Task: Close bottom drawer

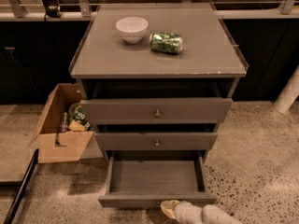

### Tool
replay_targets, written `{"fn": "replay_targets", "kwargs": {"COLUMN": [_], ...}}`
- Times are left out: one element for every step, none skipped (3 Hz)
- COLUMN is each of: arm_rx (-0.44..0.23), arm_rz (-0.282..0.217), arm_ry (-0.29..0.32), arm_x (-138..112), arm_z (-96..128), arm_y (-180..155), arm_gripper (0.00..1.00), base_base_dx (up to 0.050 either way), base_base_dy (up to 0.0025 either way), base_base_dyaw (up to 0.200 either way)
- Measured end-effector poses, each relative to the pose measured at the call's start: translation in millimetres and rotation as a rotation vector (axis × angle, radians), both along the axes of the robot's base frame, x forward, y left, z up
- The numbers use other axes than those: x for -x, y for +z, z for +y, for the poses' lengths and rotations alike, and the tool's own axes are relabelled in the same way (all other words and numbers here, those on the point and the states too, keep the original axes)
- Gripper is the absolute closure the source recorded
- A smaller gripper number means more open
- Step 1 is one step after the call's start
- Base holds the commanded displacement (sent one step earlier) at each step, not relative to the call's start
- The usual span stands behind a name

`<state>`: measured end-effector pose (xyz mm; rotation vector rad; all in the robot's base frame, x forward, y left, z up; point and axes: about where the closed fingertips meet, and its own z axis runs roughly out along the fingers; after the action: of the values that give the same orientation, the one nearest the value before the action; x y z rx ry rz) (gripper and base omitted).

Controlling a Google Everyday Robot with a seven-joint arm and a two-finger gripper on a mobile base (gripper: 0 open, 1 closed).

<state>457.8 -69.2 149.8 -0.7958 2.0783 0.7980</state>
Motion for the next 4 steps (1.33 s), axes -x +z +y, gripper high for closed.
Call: {"fn": "replay_targets", "kwargs": {"arm_rx": [0.015, 0.039, 0.026, 0.035], "arm_rz": [-0.005, 0.004, 0.013, 0.003], "arm_ry": [-0.003, 0.001, -0.006, -0.028], "arm_x": [-21, -47, -55, -82], "arm_z": [-8, -19, -17, -25], "arm_y": [-2, 0, -3, -3], "arm_gripper": [1.00, 1.00, 1.00, 1.00], "base_base_dx": [0.000, 0.000, 0.000, 0.000], "base_base_dy": [0.00000, 0.00000, 0.00000, 0.00000], "base_base_dyaw": [0.000, 0.000, 0.000, 0.000]}}
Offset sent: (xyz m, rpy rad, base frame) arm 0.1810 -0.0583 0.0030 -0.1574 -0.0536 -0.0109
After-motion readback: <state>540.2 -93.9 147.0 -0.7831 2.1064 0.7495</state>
